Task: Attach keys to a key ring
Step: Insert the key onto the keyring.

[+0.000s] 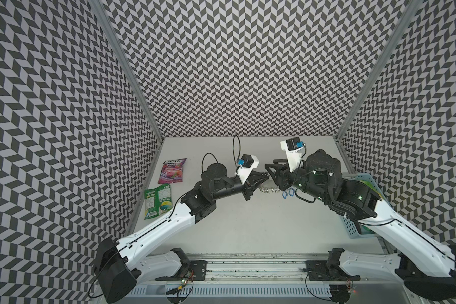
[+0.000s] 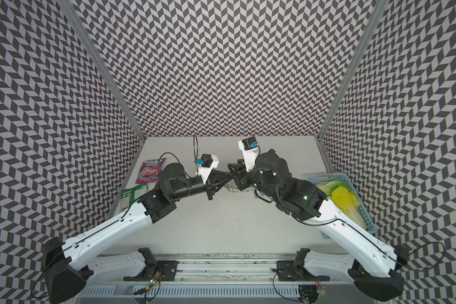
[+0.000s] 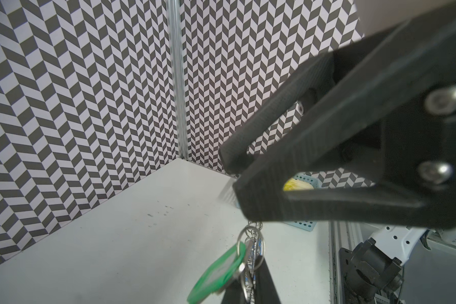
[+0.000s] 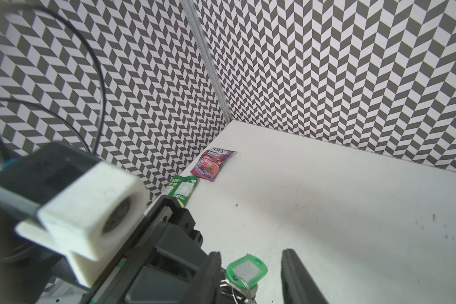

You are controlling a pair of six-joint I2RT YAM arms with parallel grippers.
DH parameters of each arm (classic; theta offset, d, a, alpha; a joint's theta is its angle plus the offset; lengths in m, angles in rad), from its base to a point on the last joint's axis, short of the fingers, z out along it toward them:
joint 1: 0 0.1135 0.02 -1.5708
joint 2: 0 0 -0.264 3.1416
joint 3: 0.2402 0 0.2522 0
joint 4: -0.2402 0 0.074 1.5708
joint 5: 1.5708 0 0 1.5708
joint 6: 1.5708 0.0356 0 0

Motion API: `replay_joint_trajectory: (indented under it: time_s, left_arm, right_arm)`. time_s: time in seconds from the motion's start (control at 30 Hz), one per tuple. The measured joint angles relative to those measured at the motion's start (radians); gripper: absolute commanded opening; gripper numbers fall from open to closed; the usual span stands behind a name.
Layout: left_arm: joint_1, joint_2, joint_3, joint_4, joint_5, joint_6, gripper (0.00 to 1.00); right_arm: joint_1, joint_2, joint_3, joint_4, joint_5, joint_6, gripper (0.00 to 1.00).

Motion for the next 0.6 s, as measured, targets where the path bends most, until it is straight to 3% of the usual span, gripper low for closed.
replay_joint_trajectory:
  time_s: [0.23, 0.47, 0.6]
  left_arm:
    - [-0.003, -0.008, 0.021, -0.039, -0.005, 0.051, 0.0]
    - [-0.025, -0.053, 0.032, -0.09, -0.018, 0.141, 0.0]
    - [-0.053, -0.079, 0.032, -0.141, -0.045, 0.2, 0.0]
  right_arm:
    - [-0.056, 0.061, 0.155, -0.058, -0.076, 0.012, 0.5]
    - [-0.299, 0.15, 0.253, -0.185, -0.447, 0.024, 0.48]
    - [-0.351, 0.2, 0.275, -0.236, -0.665, 0.024, 0.48]
